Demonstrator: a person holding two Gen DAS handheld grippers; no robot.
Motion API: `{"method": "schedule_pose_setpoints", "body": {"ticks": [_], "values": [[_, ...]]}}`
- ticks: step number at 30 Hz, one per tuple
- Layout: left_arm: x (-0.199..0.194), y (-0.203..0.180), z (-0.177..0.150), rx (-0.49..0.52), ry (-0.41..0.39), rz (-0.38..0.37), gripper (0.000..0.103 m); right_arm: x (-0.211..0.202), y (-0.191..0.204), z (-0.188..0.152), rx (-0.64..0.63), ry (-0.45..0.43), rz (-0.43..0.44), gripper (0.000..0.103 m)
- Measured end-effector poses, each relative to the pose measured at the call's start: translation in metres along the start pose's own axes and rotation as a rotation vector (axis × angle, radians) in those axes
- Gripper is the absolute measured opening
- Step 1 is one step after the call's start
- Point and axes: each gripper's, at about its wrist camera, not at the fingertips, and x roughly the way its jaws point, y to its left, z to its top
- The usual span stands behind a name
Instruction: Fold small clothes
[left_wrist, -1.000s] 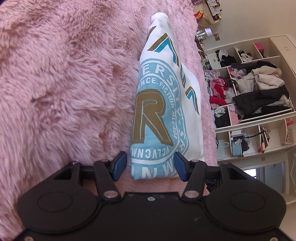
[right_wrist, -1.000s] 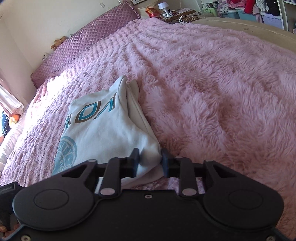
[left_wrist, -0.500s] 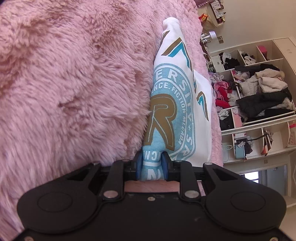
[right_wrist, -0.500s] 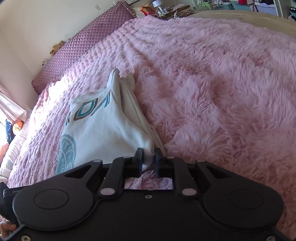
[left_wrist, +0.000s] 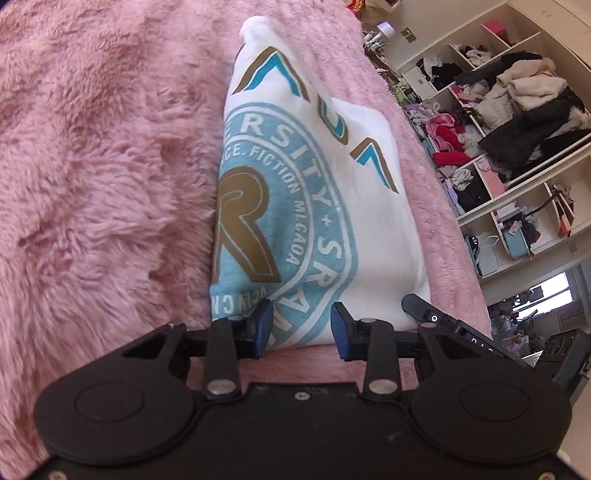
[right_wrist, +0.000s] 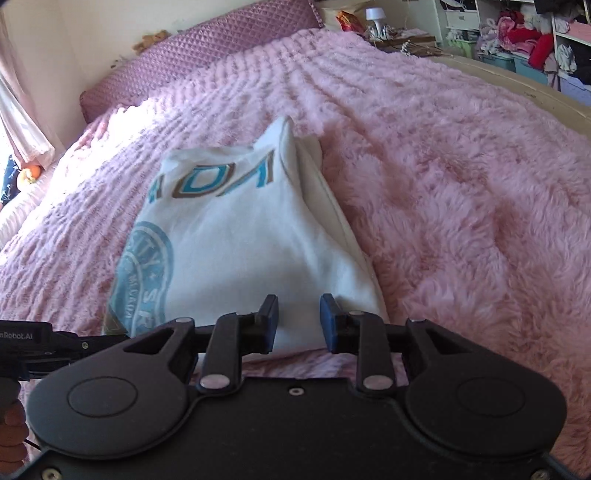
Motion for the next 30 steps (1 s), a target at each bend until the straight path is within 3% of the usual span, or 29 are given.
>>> {"method": "schedule_pose_setpoints", "body": {"ticks": [4, 7, 11, 17, 20, 23, 26, 30], "values": [[-0.007, 0.002, 0.009, -0.041, 0.004, -0.036, 0.029, -0.003, -0.008, 0.003, 0.014, 0.006, 0.023, 0.025], [-0.023, -0.015, 0.022, 0.041, -0.075, -0.051, 0.037, -0.009, 0.001, 0.020, -0.014, -0.055, 0.058, 0.026], [-0.021, -0.031, 0.048, 0.119, -0.156, -0.023, 0.039, 0.006, 0.018, 0.045, -0.058, -0.109, 0.111, 0.026], [0.019, -0.018, 0.069, 0.153, -0.106, 0.091, 0.039, 0.047, 0.023, 0.052, -0.086, -0.056, 0.066, 0.025], [0.031, -0.011, 0.070, 0.172, -0.090, 0.098, 0.038, 0.053, 0.019, 0.047, -0.118, -0.048, 0.054, 0.023], [0.023, -0.014, 0.080, 0.128, -0.097, 0.070, 0.036, 0.049, 0.022, 0.055, -0.119, -0.044, 0.056, 0.023], [0.012, -0.023, 0.099, 0.166, -0.183, 0.062, 0.039, 0.045, 0.032, 0.075, -0.146, -0.129, 0.075, 0.026], [0.027, -0.030, 0.138, 0.192, -0.213, 0.074, 0.041, 0.069, 0.044, 0.112, -0.176, -0.191, 0.101, 0.029]]}}
